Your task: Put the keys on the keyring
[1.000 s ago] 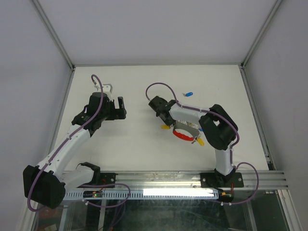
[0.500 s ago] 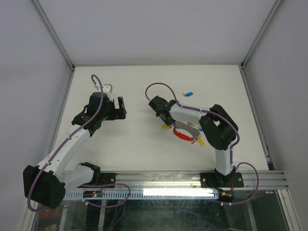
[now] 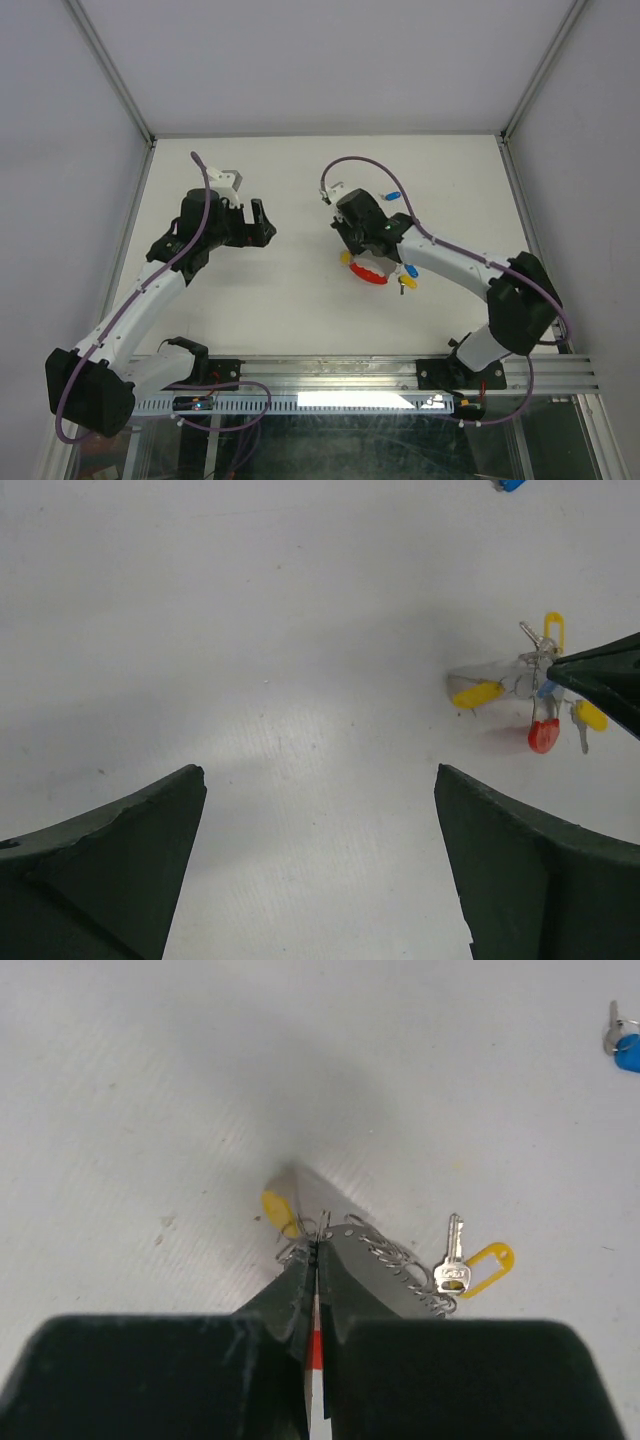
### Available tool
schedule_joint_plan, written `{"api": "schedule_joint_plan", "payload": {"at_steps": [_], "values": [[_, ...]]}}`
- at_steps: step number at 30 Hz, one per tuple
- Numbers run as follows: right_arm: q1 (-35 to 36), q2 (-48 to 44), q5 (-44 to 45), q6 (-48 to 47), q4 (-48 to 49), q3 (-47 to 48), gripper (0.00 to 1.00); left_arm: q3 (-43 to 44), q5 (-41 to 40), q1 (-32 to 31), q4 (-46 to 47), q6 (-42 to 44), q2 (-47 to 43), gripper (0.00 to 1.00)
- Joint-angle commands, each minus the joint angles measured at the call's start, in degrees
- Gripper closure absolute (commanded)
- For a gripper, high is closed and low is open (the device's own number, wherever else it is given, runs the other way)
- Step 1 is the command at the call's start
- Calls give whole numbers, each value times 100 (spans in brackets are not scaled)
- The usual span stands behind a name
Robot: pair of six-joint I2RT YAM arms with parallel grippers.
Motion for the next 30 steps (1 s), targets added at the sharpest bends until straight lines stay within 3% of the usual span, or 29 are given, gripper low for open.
{"api": "schedule_joint_plan", "payload": {"at_steps": [1, 7, 13, 21, 26, 30], "values": [[-48, -1072, -1019, -114, 1279, -690, 100, 274, 878, 54, 557, 258, -200, 5], [-69, -2440, -1747, -520, 2867, -1980, 100, 390, 1472, 49, 867, 614, -349, 5], [-190, -2933, -1953, -56, 2267, -1794, 100, 353, 2075, 40, 1429, 665, -311, 3], [-387, -3249, -2743, -277, 2065, -1777, 100, 265, 2937, -13, 2566, 485, 90, 1], [-798, -3383, -3472, 87, 2392, -1875, 100, 149, 4115, -53, 3486, 496, 255, 11], [-1014, -3564, -3969, 423, 2845, -2033, 100, 274, 4718, -171, 3719, 494, 385, 16]]}}
